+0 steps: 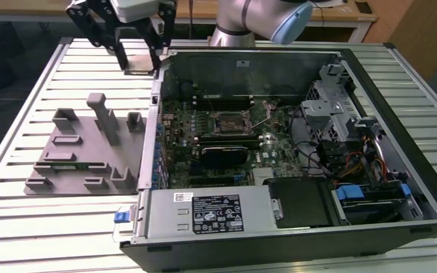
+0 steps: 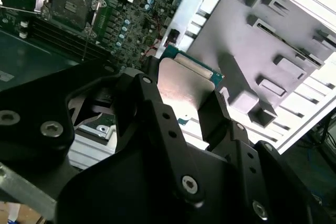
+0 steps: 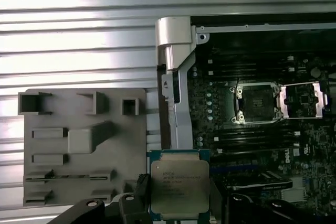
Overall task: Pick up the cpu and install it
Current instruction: 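Pick up the cpu and move it towards the insertion slot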
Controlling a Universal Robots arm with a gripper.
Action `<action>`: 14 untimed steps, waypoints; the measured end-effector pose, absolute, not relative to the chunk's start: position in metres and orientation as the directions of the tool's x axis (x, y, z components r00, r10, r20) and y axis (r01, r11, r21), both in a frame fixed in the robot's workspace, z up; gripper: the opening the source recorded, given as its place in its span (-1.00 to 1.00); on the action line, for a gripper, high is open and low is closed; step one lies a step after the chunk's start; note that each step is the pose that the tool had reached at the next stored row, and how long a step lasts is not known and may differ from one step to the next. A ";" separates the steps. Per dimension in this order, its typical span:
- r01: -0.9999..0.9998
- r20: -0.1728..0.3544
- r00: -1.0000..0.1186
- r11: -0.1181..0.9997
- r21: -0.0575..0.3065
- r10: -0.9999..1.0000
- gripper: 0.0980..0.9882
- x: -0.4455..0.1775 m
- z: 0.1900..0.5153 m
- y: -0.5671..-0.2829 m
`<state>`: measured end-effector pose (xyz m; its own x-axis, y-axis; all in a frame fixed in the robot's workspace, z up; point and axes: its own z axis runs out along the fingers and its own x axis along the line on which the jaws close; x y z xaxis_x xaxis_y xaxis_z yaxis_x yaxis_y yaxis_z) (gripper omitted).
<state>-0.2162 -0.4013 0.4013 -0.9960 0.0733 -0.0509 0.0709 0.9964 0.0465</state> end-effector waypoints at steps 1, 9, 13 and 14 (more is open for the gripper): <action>0.071 -0.051 -0.996 0.996 0.047 0.073 0.00 -0.213 0.400 -0.401; 0.071 -0.048 -0.996 0.996 0.046 0.073 0.00 -0.191 0.394 -0.401; 0.071 -0.046 -0.996 0.996 0.046 0.073 0.00 -0.179 0.391 -0.401; 0.071 -0.046 -0.996 0.996 0.046 0.073 0.00 -0.175 0.390 -0.401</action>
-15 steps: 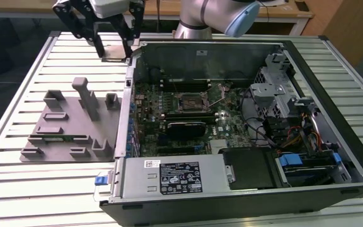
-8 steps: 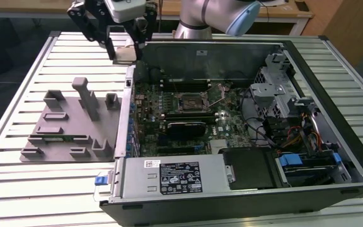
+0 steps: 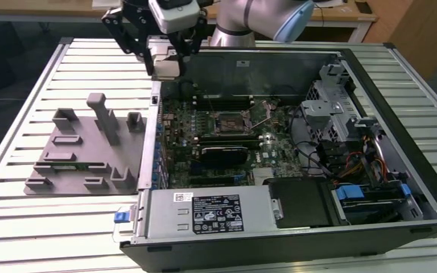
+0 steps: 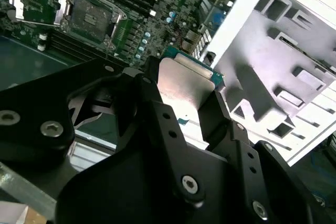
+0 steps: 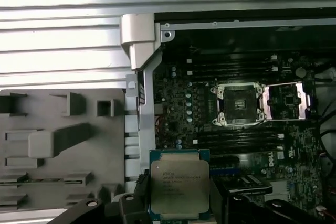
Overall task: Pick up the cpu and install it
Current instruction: 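Pick up the cpu and move it towards the insertion slot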
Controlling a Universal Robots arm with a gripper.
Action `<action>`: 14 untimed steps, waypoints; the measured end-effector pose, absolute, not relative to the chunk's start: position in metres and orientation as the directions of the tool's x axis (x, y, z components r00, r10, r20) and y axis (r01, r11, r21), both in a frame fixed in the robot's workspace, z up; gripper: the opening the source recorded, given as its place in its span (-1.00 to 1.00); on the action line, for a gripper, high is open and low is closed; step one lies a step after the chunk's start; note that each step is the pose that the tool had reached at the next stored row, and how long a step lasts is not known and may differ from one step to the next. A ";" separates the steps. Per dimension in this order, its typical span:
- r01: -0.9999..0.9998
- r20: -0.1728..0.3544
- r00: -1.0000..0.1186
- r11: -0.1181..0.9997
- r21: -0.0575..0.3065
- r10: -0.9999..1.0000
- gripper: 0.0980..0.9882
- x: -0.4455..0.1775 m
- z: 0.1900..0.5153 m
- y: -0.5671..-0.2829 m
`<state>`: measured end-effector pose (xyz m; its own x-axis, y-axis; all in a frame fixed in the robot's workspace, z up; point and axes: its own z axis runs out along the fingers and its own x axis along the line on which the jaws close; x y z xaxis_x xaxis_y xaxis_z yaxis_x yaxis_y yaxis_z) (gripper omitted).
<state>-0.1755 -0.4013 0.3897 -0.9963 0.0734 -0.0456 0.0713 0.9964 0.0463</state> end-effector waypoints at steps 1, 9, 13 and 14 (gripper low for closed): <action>0.071 -0.045 -0.996 0.996 0.046 0.073 0.00 -0.172 0.389 -0.401; 0.071 -0.041 -0.996 0.996 0.046 0.073 0.00 -0.148 0.381 -0.401; 0.071 -0.039 -0.997 0.996 0.046 0.073 0.00 -0.137 0.377 -0.401; 0.071 -0.039 -0.997 0.996 0.046 0.073 0.00 -0.134 0.376 -0.401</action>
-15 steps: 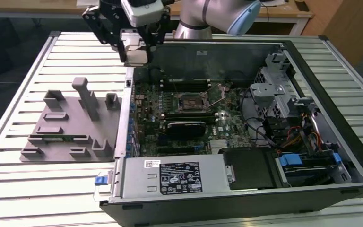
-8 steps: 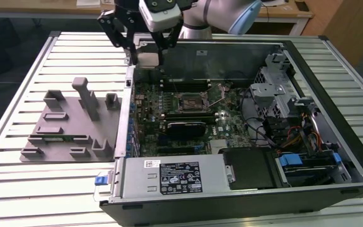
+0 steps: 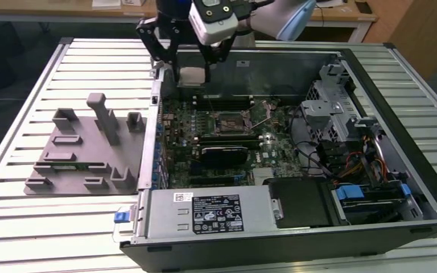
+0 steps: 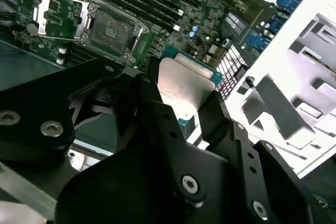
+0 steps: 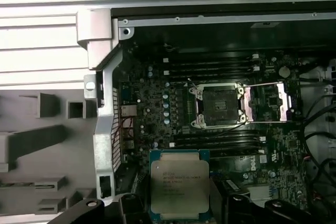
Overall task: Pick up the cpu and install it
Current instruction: 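Pick up the cpu and move it towards the insertion slot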
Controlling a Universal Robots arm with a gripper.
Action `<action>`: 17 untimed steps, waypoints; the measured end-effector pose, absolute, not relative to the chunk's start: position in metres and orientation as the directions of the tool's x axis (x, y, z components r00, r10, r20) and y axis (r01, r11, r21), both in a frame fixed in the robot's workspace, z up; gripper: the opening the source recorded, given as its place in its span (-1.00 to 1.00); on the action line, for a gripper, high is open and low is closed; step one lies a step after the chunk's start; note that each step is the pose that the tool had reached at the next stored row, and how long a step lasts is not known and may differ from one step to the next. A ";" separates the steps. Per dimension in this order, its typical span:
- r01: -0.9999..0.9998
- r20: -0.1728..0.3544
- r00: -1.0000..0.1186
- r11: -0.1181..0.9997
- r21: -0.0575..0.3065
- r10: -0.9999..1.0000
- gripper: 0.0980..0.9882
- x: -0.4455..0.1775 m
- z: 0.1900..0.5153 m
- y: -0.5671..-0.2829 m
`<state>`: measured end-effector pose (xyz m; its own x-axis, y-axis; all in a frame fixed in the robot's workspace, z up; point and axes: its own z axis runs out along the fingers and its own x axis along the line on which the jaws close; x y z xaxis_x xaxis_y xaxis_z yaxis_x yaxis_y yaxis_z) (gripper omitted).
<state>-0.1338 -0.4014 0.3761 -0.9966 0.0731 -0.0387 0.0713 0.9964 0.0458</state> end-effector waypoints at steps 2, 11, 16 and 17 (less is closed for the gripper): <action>0.072 -0.038 -0.997 0.996 0.046 0.073 0.00 -0.128 0.374 -0.401; 0.072 -0.033 -0.997 0.996 0.045 0.073 0.00 -0.101 0.365 -0.401; 0.072 -0.029 -0.997 0.996 0.045 0.073 0.00 -0.089 0.356 -0.401; 0.072 -0.029 -0.997 0.996 0.045 0.073 0.00 -0.087 0.354 -0.401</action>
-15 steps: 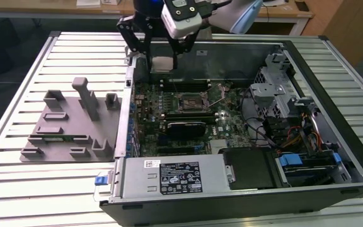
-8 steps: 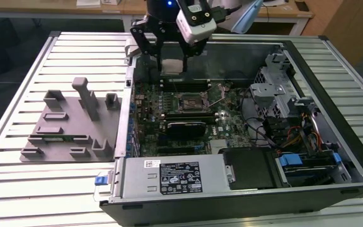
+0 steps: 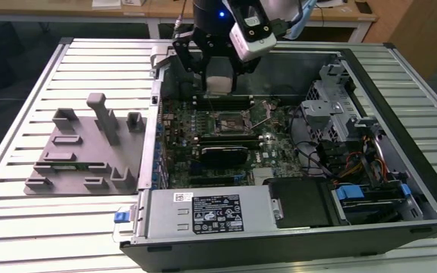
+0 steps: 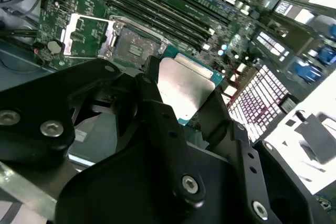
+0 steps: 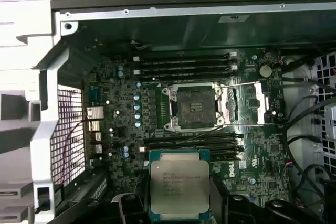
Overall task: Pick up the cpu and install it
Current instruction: 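Pick up the cpu and move it towards the insertion slot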
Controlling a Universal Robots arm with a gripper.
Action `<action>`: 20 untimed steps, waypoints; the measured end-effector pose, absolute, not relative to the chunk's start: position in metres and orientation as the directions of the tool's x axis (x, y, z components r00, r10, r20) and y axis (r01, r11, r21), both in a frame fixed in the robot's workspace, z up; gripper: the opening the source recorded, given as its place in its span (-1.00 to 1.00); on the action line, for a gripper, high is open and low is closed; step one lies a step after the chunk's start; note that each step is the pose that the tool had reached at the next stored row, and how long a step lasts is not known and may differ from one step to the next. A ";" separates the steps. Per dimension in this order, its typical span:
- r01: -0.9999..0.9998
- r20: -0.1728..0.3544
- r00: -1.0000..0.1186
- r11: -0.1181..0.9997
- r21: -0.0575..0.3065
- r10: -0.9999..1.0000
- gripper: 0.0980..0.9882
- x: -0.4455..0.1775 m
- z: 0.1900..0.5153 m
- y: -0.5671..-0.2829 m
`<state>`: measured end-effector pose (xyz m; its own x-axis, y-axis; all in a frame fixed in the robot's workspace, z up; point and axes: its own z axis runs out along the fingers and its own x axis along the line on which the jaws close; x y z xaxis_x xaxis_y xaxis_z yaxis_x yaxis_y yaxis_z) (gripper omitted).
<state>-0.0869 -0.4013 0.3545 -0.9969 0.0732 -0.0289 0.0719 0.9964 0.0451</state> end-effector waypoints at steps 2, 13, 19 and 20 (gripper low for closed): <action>0.072 -0.029 -0.997 0.996 0.045 0.073 0.00 -0.084 0.351 -0.401; 0.072 -0.029 -0.997 0.996 0.045 0.073 0.00 -0.071 0.331 -0.401; 0.072 -0.029 -0.997 0.996 0.045 0.073 0.00 -0.065 0.320 -0.401; 0.072 -0.029 -0.997 0.996 0.045 0.073 0.00 -0.064 0.319 -0.400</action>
<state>-0.0643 -0.4004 0.3186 -0.9969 0.0731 -0.0287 0.0718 0.9964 0.0449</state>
